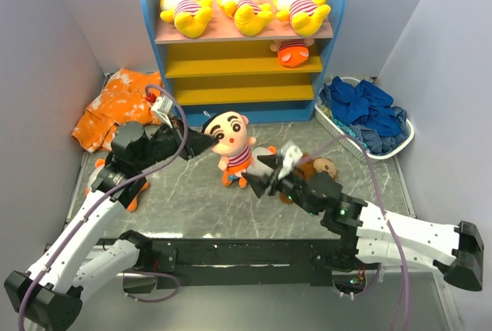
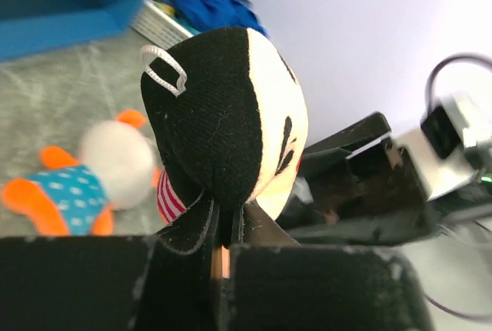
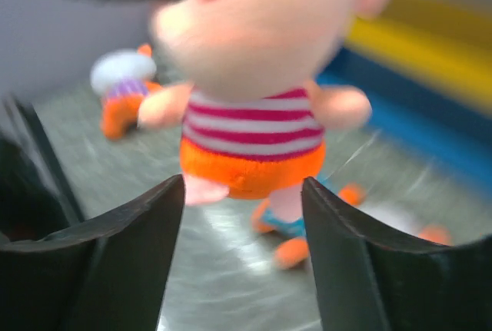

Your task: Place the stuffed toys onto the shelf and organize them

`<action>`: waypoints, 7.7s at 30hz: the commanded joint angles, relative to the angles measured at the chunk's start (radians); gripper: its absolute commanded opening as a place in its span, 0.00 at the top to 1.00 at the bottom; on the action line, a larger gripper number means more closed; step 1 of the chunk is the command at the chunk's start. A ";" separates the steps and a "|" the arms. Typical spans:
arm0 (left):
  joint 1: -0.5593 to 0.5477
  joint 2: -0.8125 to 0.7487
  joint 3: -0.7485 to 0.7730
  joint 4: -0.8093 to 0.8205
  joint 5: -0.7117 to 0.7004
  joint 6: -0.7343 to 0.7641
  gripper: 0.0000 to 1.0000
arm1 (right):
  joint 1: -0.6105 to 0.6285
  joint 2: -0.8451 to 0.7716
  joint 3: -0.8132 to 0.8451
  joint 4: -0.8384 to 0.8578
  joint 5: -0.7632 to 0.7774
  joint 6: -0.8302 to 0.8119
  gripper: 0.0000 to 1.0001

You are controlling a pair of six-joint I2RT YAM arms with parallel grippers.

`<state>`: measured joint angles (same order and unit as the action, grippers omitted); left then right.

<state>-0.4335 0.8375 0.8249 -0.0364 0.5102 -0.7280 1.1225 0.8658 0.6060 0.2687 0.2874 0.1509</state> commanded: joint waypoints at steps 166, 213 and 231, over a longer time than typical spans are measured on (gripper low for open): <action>0.088 -0.356 -0.165 -0.587 -0.975 -0.426 0.02 | -0.032 0.895 0.736 -0.632 0.291 0.367 0.36; 0.090 -0.161 -0.055 -0.303 -0.572 0.033 0.03 | -0.099 0.296 -0.476 0.560 0.391 0.990 1.00; 0.090 -0.091 -0.001 -0.284 -0.575 0.108 0.03 | 0.023 0.499 -0.203 0.288 0.176 0.836 0.60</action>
<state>-0.3447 0.7132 0.7414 -0.3408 -0.0208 -0.7082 1.1366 1.2655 0.2996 0.5205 0.5724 1.1351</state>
